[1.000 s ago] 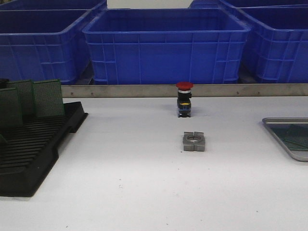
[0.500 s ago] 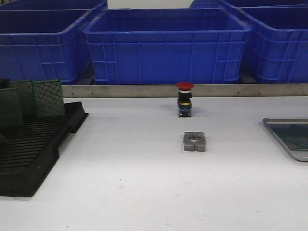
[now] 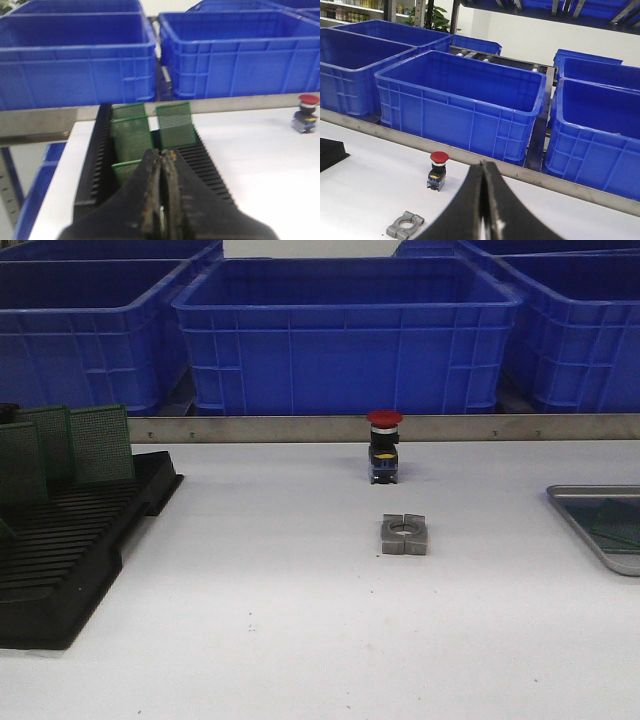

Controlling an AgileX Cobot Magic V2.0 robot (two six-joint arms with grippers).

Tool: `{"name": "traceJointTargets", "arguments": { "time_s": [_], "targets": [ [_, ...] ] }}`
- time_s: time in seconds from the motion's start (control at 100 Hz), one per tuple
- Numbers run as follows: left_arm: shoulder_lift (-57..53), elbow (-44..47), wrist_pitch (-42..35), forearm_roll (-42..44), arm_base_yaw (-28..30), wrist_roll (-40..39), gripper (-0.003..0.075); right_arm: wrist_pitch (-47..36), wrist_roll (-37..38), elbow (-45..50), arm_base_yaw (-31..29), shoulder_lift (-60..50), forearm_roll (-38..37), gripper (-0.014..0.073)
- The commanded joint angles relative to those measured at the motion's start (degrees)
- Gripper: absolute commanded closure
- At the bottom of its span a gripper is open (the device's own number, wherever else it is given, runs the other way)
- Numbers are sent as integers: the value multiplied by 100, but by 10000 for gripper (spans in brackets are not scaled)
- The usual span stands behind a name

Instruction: Place circuit board on tray

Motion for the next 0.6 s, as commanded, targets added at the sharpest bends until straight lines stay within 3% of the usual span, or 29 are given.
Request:
{"name": "traceJointTargets", "arguments": {
  "time_s": [0.0, 0.18, 0.59],
  "targets": [
    [-373, 112, 171, 340, 257, -403, 741, -101, -48, -146, 11, 48, 155, 654],
    [-621, 112, 1056, 159, 656, -403, 741, -95, -48, -146, 11, 47, 155, 654],
    [-610, 112, 1050, 159, 700, -403, 741, -95, -48, -146, 11, 47, 155, 654]
  ]
}}
